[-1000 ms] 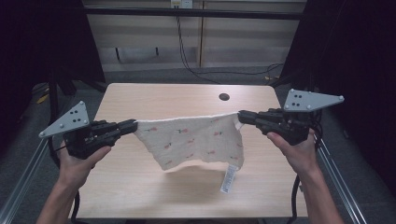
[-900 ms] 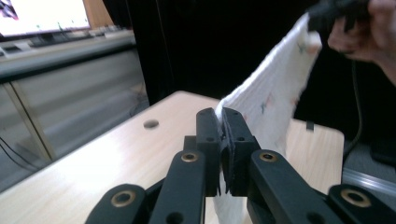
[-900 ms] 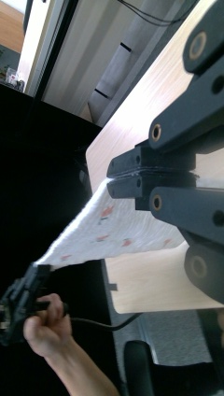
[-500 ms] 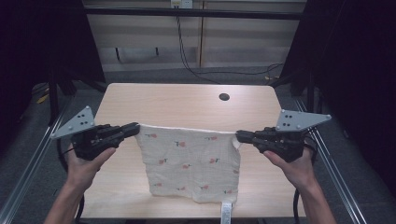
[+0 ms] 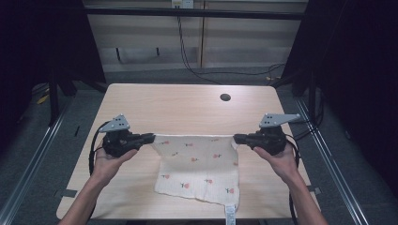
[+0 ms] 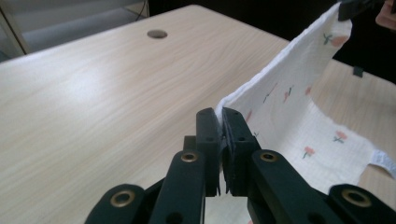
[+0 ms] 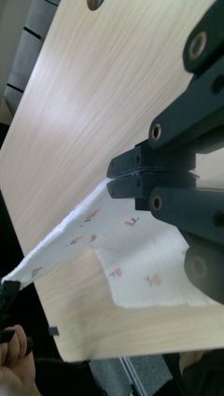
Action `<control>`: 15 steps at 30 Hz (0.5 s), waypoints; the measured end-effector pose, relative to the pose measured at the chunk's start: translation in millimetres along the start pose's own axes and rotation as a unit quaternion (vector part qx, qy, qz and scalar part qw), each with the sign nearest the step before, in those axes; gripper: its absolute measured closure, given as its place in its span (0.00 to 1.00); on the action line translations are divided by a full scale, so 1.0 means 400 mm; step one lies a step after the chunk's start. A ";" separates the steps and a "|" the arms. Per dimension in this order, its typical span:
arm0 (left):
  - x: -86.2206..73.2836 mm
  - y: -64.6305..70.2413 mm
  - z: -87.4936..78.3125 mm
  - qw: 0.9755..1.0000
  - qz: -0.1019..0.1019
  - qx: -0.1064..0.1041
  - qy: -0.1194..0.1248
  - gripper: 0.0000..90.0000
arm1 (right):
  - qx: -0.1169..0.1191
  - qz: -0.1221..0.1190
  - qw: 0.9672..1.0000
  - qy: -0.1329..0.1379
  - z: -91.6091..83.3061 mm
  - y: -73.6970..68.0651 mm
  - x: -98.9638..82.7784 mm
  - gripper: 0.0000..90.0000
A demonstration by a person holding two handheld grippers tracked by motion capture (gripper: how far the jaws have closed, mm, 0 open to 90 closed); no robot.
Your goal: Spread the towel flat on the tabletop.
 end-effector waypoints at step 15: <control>-0.048 -0.142 0.188 0.997 -0.059 0.034 -0.032 0.95 | -0.044 0.042 0.997 -0.047 0.168 0.152 -0.084 0.98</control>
Point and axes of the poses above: each handheld gripper's, and its own axes: z roughly forward along the jaws, x roughly out of its top, y roughly to its right, the point moved 8 cm from there along z, roughly forward along the jaws, and after that the axes turned 3 degrees about -z, right-handed, at the moved point
